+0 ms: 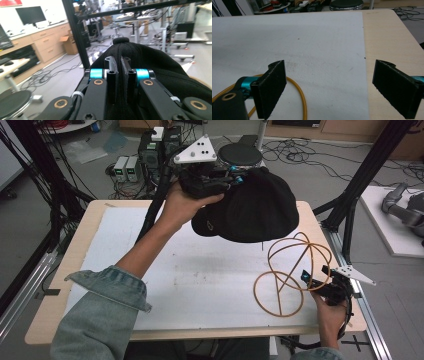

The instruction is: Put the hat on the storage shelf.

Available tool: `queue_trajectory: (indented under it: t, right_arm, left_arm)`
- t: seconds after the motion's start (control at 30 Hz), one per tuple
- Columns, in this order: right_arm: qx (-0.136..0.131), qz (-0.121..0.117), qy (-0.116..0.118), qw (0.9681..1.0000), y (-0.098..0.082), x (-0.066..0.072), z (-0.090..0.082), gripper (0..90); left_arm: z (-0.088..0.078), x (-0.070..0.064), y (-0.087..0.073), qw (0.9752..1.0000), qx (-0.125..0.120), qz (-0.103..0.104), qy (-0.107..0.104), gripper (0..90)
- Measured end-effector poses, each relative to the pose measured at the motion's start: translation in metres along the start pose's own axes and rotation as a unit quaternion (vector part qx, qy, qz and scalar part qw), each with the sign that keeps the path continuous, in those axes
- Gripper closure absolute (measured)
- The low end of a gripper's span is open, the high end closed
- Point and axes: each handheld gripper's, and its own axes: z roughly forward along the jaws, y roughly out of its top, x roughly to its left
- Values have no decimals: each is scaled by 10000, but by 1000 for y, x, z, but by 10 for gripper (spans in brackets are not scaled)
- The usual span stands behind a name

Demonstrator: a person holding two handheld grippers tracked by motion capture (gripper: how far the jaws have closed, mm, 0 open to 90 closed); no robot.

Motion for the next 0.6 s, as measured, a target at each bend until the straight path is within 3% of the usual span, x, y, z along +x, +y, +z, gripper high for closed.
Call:
queue_trajectory:
  t: [0.6]
  right_arm:
    - [-68,38,-21,10000,0,-5,-4,116]
  left_arm:
    - [46,-35,5,9978,-77,-92,-657,849]
